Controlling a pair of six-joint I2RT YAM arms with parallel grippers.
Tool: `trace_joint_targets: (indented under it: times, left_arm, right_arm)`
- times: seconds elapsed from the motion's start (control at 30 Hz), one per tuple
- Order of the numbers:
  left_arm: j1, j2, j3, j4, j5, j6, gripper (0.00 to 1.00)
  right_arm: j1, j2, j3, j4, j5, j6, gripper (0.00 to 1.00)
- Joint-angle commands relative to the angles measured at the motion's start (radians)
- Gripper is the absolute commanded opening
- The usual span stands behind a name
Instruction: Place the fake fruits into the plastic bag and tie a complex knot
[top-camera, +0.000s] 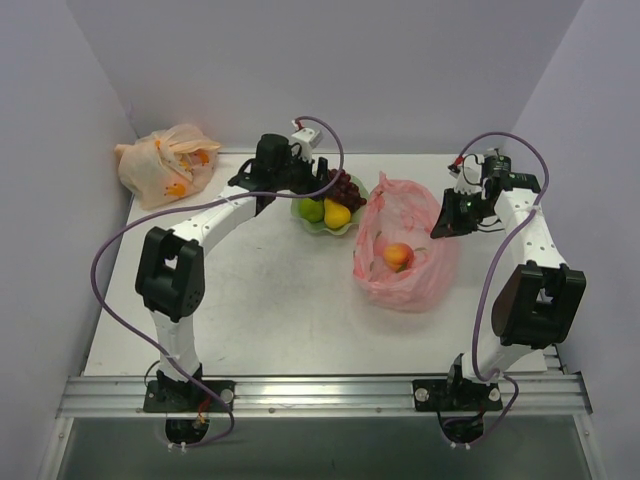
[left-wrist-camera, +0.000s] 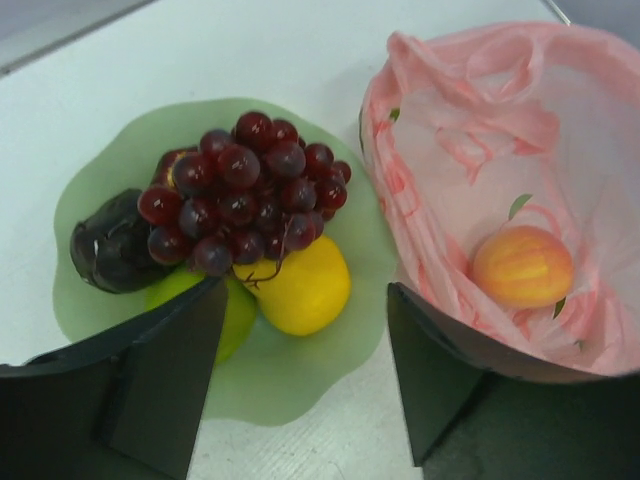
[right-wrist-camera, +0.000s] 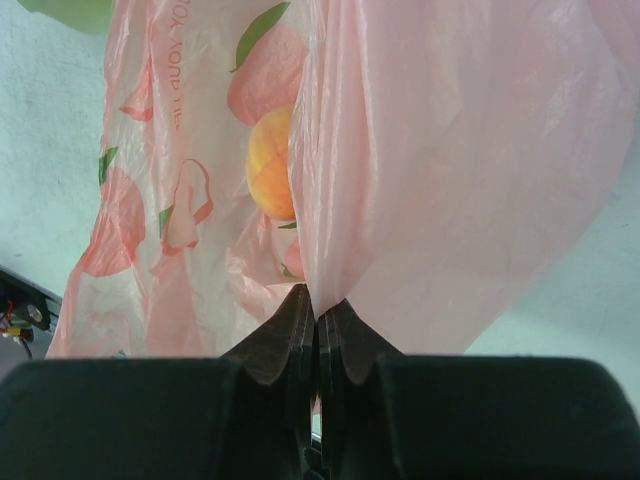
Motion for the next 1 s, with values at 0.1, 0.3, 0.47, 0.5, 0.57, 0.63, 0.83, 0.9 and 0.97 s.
trace_joint_targets:
  times: [0.1,0.3,0.47,0.5,0.57,0.63,0.83,0.9,0.97]
  left_arm:
    - [0.000,-0.015,0.047,-0.001,-0.050,0.072,0.85]
    - [0.002,0.112,0.183,-0.046,-0.107,0.136,0.95]
    - [0.007,0.195,0.229,0.000,-0.056,0.159,0.97]
    - [0.007,0.202,0.231,0.016,-0.050,0.155,0.98]
    - [0.007,0.232,0.241,0.045,-0.042,0.149,0.97]
    - [0.007,0.267,0.275,0.042,-0.018,0.147,0.98]
    - [0.005,0.313,0.291,0.011,0.054,0.123,0.97]
    - [0.005,0.315,0.275,0.011,0.068,0.126,0.97]
    - [0.003,0.318,0.260,0.008,0.073,0.133,0.97]
  right_arm:
    - [0.001,0.004,-0.006,-0.036,-0.003,-0.016,0.00]
    - [0.001,0.008,-0.003,-0.037,-0.010,-0.011,0.00]
    - [0.001,0.008,-0.005,-0.036,-0.006,-0.011,0.00]
    - [0.001,0.007,-0.008,-0.036,-0.006,-0.010,0.00]
    - [0.001,0.012,-0.006,-0.037,-0.010,-0.011,0.00]
    - [0.001,0.015,-0.009,-0.036,-0.010,-0.011,0.00]
    - [0.001,0.015,-0.006,-0.036,-0.005,-0.013,0.00]
    - [-0.001,0.013,-0.005,-0.037,-0.005,-0.013,0.00]
    - [-0.002,0.018,-0.005,-0.037,-0.005,-0.011,0.00]
